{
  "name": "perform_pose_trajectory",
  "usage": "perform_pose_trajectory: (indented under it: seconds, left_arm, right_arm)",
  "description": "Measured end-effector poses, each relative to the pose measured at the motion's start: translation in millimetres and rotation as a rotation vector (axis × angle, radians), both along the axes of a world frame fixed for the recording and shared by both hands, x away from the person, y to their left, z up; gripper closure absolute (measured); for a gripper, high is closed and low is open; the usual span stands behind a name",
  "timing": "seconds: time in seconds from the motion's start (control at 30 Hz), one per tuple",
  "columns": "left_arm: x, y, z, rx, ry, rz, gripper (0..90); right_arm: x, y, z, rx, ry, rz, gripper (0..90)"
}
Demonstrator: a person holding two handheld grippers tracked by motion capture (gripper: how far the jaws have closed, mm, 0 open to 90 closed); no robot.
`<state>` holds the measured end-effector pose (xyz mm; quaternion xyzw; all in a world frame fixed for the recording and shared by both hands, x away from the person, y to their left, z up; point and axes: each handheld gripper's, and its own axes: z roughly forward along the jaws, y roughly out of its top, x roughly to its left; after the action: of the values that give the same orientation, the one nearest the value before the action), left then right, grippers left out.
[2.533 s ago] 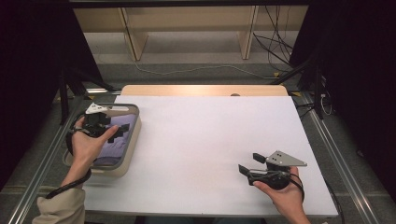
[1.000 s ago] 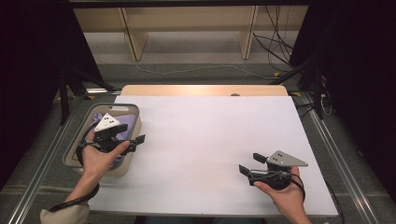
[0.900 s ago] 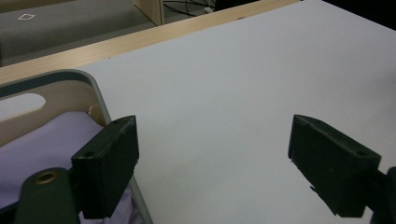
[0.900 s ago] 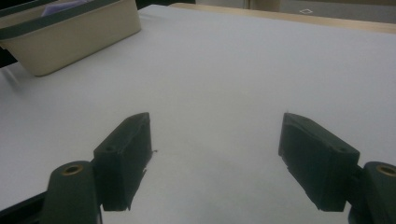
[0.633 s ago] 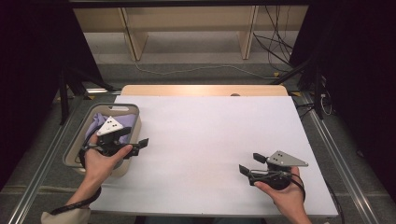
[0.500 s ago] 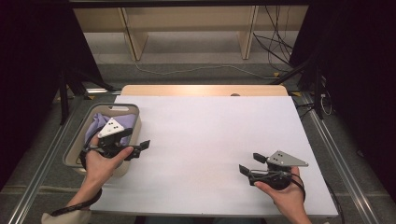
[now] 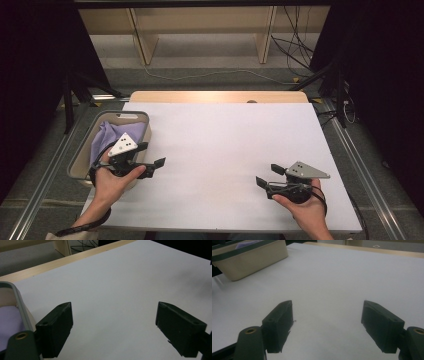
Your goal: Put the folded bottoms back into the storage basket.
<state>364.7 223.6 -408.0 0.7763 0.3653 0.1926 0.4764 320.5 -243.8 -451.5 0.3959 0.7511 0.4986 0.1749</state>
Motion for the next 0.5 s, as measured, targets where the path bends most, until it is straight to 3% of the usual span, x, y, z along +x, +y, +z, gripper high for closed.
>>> perform_pose_trajectory:
  seconds: [0.5]
  left_arm:
    - [-3.7,-6.7,-4.8,0.003,-0.006,-0.022,14.9]
  right_arm:
    - [0.7,-0.2,-0.9,0.001,0.001,-0.001,26.2]
